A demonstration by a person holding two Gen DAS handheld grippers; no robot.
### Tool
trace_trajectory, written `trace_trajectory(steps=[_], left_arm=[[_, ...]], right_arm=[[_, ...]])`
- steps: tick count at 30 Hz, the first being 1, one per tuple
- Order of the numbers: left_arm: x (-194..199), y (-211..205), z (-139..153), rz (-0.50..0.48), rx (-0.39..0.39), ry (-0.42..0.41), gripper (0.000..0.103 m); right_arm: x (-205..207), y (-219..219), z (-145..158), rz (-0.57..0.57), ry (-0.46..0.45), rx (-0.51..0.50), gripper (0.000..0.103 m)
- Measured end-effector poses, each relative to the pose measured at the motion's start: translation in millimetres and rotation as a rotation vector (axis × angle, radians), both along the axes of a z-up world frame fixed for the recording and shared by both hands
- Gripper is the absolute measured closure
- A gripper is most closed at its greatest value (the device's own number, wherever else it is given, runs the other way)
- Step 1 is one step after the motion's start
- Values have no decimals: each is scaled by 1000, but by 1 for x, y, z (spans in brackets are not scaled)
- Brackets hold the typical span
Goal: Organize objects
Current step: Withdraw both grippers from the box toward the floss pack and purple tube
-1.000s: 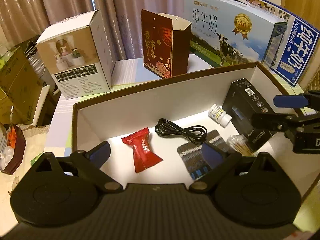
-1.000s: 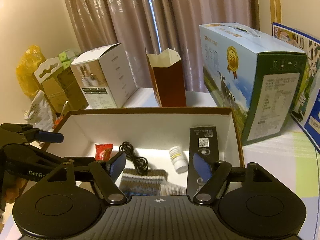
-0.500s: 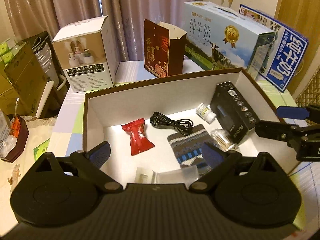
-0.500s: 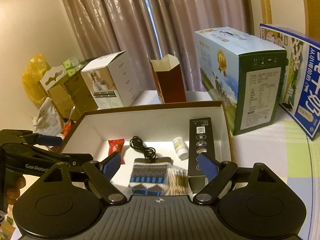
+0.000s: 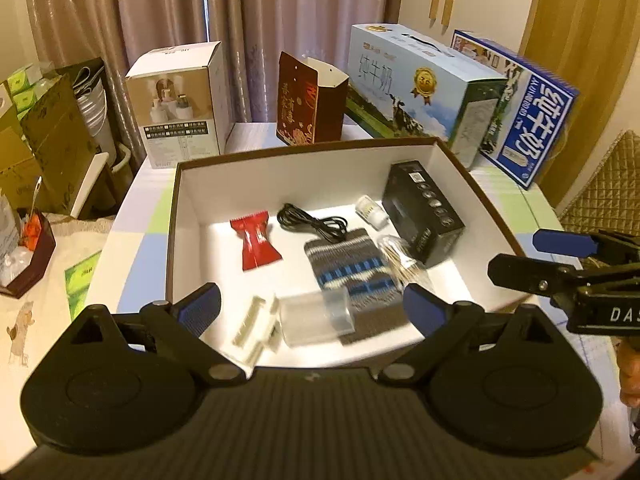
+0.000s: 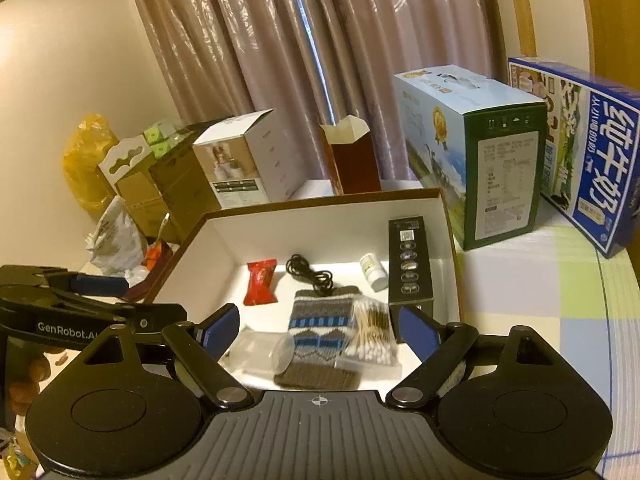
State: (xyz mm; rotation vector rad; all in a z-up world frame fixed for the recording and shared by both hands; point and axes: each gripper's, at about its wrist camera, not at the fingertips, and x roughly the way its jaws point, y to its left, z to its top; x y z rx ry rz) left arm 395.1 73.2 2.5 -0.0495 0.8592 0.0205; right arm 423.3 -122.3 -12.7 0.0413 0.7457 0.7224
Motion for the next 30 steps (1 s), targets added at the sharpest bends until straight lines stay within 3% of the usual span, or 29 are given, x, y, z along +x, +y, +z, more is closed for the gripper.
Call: trace_trajectory(steps=[12, 30], left_arm=[[-59, -18, -3, 5, -16, 34, 7], [-125, -37, -26, 12, -21, 100, 7]], right_arm=[[-53, -25, 3, 3, 19, 1, 18], [-118, -55, -17, 12, 84, -48, 18]])
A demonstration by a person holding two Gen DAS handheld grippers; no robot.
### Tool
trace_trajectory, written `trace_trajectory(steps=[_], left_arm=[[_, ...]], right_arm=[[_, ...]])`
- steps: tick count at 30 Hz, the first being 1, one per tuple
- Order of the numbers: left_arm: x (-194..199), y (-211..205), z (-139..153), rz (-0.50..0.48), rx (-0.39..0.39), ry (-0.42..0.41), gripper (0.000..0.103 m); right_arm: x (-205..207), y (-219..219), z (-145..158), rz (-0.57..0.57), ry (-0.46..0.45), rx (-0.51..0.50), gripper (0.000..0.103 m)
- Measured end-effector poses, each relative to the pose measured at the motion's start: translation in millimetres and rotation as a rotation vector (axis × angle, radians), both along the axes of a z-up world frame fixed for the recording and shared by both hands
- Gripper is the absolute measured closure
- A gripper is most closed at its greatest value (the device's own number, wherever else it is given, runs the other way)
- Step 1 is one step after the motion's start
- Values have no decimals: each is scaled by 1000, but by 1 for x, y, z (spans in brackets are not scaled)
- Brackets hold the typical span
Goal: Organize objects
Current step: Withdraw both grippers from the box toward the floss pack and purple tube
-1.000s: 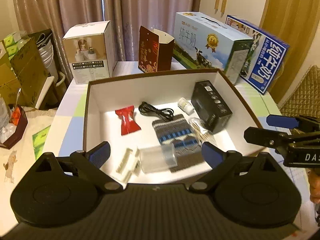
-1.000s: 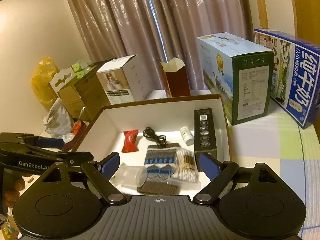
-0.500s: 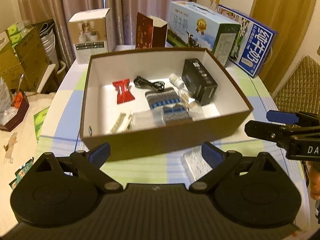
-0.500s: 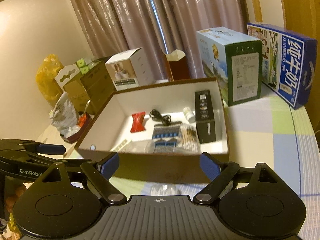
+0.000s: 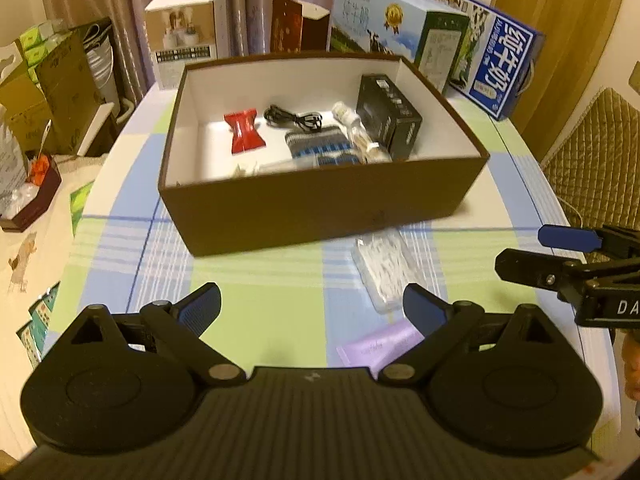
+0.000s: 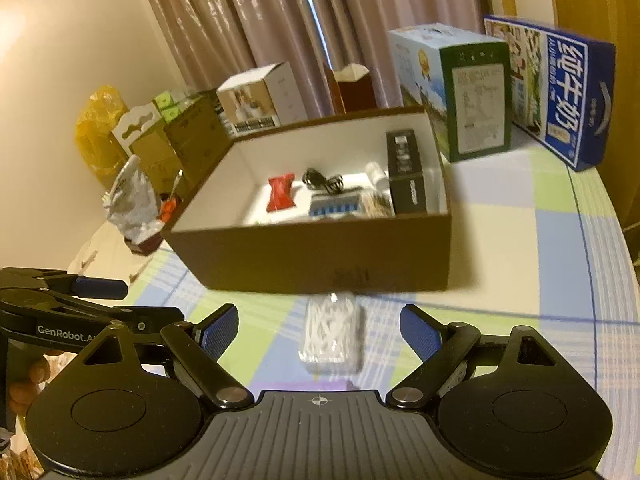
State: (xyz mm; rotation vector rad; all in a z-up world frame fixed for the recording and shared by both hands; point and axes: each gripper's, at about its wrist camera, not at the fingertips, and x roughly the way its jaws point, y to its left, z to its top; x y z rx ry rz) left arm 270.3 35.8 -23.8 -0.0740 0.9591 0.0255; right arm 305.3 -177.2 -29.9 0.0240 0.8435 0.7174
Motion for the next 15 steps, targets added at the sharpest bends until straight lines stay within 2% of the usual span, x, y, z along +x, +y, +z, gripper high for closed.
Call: trace_trajectory(steps=[15], left_arm=[[-31, -20, -26, -30, -27, 35, 7]], right_arm=[[-31, -30, -26, -36, 77, -45, 18]])
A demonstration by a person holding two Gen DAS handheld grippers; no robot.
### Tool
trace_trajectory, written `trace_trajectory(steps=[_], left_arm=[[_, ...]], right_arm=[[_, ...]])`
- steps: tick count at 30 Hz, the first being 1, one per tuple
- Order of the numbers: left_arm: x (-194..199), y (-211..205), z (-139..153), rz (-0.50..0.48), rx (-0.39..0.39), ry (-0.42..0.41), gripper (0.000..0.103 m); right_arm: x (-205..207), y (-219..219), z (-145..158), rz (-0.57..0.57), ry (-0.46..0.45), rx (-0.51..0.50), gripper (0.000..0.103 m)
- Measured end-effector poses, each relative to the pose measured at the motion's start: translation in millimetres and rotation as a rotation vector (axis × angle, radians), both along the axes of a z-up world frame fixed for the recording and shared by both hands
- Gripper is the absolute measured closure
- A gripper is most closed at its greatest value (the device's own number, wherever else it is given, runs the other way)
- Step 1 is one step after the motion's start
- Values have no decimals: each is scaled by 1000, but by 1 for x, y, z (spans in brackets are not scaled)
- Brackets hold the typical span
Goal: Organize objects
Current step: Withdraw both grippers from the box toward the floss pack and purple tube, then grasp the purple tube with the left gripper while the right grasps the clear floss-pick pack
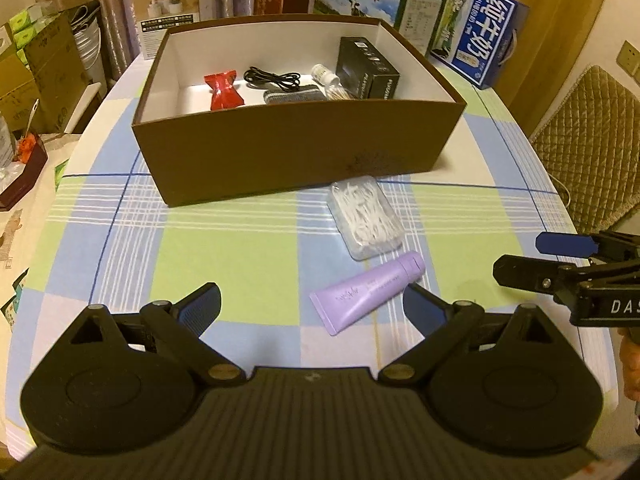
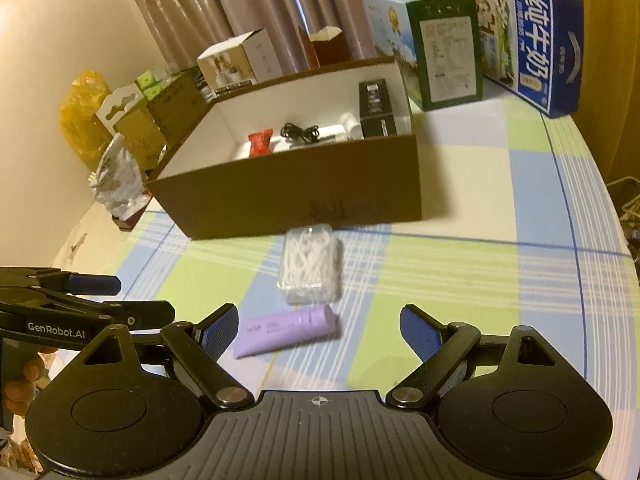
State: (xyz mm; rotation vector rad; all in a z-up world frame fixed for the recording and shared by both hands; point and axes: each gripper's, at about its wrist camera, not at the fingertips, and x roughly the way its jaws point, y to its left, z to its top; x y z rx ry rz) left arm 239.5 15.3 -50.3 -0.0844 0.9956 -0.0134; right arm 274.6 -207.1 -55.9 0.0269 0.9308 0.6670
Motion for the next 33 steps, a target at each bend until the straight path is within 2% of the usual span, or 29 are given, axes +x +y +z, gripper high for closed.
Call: trace_trajectory(steps=[13, 19, 33], left_arm=[[-12, -6, -17, -41, 15, -4, 7], [-12, -11, -27, -91, 12, -8, 7], [18, -24, -65, -208, 26, 7, 8]], right_arm=[[-11, -10, -17, -27, 43, -35, 18], [-11, -11, -23, -39, 58, -50, 18], [-4, -25, -38, -119, 98, -84, 18]])
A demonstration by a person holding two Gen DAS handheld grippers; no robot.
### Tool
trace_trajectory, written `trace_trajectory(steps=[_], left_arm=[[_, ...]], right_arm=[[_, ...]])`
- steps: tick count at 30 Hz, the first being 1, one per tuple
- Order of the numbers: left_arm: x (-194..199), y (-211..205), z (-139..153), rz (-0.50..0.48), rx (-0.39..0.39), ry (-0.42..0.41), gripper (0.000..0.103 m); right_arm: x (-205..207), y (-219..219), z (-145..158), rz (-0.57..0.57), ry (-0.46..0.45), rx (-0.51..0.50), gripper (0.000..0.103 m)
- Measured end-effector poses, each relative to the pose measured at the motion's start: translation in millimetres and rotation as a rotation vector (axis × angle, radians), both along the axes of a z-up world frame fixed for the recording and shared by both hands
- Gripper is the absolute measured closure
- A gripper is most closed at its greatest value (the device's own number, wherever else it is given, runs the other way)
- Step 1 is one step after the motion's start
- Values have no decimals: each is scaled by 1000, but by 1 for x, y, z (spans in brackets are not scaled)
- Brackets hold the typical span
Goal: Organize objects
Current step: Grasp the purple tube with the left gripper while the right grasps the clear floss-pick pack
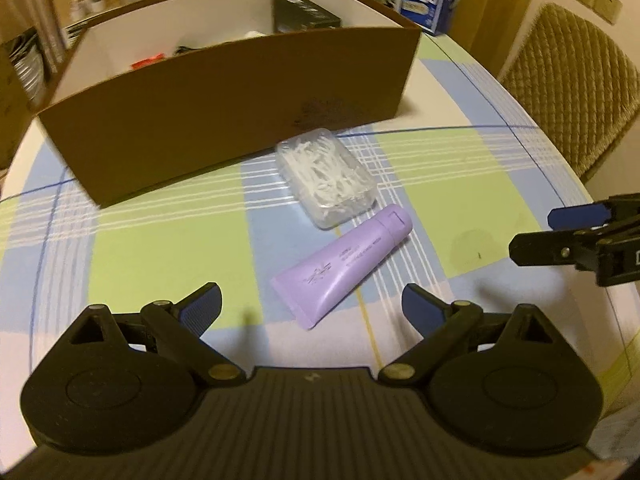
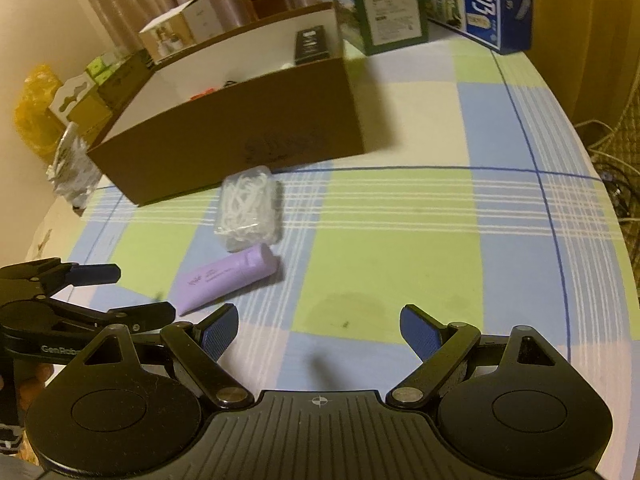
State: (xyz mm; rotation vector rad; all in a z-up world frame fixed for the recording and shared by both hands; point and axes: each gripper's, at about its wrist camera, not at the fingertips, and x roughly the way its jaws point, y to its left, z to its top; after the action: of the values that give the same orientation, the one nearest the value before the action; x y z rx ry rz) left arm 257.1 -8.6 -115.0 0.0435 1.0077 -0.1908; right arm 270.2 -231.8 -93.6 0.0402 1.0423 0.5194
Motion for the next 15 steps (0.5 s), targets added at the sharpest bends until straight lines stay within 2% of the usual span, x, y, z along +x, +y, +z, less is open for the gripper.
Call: trace_trajectory(steps=[8, 11, 13, 15], left_arm=[[31, -15, -20, -126, 15, -4, 13], [42, -19, -27, -168, 20, 3, 20], [47, -20, -31, -185, 13, 18, 31], [49, -23, -33, -200, 10, 24, 34]], right_arm=[[6, -12, -5, -53, 19, -18, 18], [7, -18, -7, -77, 26, -23, 18], [8, -21, -7, -90, 30, -27, 18], [9, -24, -8, -100, 33, -31, 18]])
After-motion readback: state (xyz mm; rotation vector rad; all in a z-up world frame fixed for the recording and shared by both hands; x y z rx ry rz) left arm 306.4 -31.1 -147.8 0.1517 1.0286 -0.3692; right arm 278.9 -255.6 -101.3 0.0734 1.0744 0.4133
